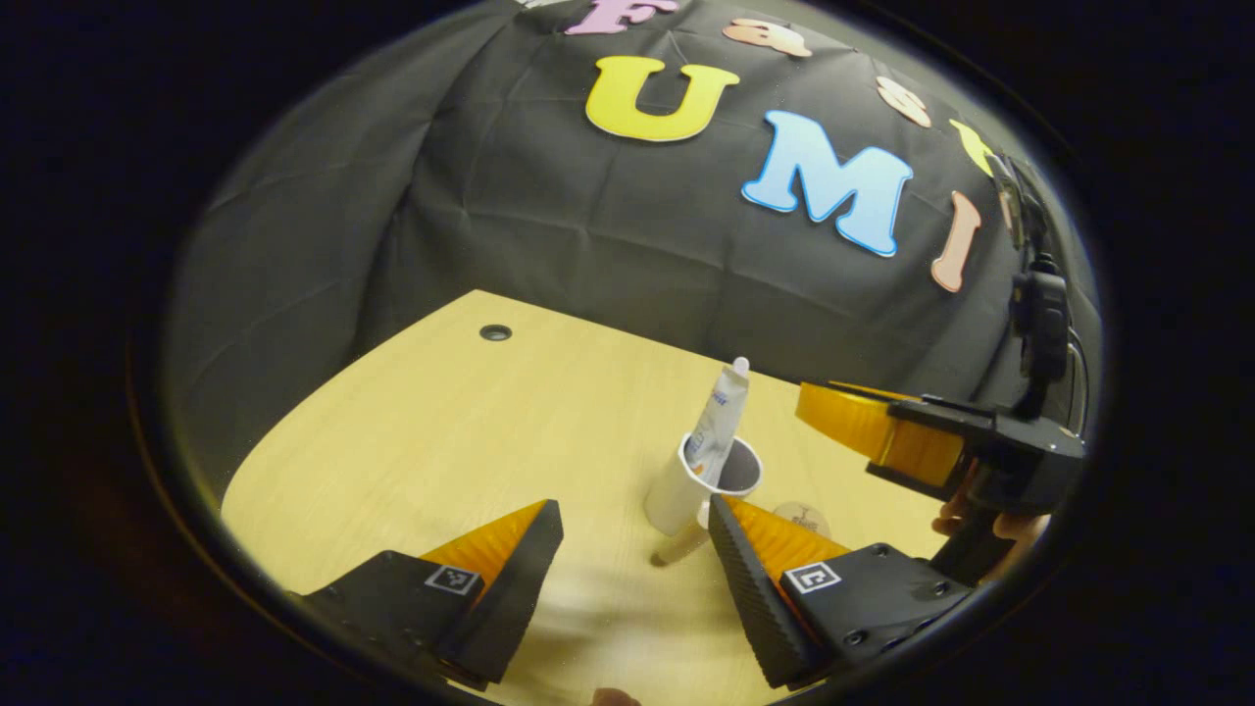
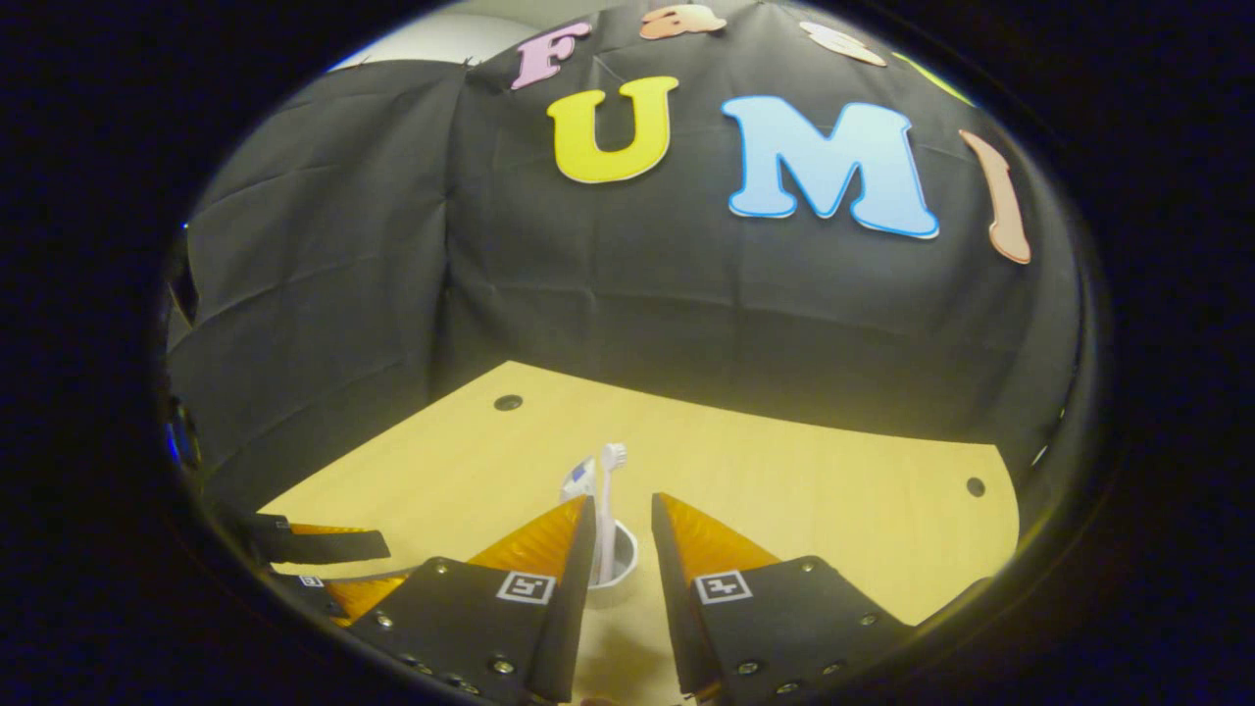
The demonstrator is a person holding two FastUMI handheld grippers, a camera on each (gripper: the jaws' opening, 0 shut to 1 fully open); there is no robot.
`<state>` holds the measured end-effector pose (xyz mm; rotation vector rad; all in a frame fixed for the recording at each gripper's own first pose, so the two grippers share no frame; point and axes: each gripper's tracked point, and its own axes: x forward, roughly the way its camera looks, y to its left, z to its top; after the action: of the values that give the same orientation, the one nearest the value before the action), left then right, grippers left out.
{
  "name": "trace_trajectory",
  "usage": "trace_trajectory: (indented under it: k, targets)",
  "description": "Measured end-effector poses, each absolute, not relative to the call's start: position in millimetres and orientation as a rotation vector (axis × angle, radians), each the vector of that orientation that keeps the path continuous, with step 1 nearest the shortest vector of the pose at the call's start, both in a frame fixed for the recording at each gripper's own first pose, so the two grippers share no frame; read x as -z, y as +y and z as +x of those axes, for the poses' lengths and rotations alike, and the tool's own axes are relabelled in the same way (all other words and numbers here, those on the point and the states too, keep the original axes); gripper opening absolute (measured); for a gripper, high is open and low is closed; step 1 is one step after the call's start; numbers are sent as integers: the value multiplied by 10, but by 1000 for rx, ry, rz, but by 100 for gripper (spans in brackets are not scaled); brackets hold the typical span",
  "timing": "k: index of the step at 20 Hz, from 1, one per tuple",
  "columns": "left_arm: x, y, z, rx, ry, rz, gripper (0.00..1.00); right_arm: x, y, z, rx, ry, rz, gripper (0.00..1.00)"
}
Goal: Put the toothbrush and toothpaste on the desktop into the cup, then pick up the cup and place it on the coaster on the desktop.
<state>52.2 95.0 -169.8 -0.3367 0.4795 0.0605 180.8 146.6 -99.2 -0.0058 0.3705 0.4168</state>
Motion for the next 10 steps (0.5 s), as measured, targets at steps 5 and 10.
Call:
trace_trajectory:
  k: [5,10]
  targets:
    - [1650,721,588,-4,488,-304,100,936,903,1648,-293,351,56,37]
    - [1688,480,667,47,518,-300,97,1001,278,1406,-157,363,112,37]
